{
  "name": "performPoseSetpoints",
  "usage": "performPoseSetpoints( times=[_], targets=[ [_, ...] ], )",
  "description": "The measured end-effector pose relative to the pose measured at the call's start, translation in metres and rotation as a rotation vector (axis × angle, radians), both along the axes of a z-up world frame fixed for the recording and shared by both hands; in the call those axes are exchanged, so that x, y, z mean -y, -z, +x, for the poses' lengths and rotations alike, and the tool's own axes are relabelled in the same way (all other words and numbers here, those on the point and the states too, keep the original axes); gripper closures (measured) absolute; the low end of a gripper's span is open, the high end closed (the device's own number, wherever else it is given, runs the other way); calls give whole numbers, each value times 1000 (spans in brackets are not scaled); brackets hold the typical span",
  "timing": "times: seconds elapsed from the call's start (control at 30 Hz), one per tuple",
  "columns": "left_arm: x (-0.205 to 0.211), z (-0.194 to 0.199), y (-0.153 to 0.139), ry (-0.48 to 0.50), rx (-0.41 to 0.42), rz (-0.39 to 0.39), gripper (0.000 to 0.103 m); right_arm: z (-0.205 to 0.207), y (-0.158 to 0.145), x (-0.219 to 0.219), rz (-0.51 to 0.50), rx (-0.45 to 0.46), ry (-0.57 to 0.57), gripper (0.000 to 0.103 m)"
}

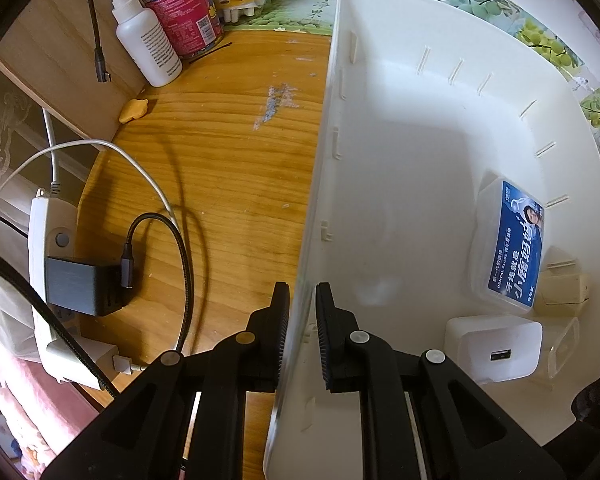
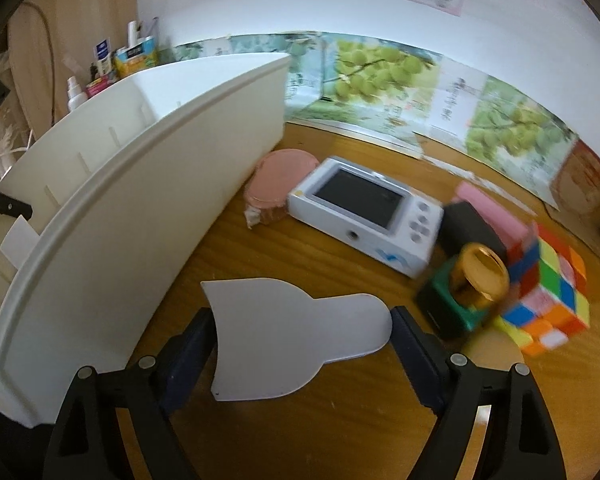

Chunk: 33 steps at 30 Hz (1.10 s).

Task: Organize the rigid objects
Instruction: 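Grasp the white foam cutout with the right gripper, then carry the white cutout into the tray and open the right gripper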

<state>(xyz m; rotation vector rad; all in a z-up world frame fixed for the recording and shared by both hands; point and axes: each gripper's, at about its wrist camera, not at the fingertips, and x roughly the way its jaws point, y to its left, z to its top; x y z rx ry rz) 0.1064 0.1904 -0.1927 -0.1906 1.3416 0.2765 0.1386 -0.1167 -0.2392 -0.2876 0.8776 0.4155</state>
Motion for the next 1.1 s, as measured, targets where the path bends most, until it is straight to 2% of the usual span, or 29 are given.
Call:
performPoseSetpoints(
  times=[0.27,0.53,0.87,1.1],
  targets=[
    [-1,-1,-1,6,7,-12,89,-22,-19,26,36,26,130,17],
    [0,-6,-3,17,16,-12,89,-49,-52,40,92,110,219,17],
    [0,-8,-5,25,19,-10,88,-66,-94,27,142,205,193,17],
    [1,-8,-4,26,20,-11,88,-70,-114,4,178,247,118,17]
  ],
)
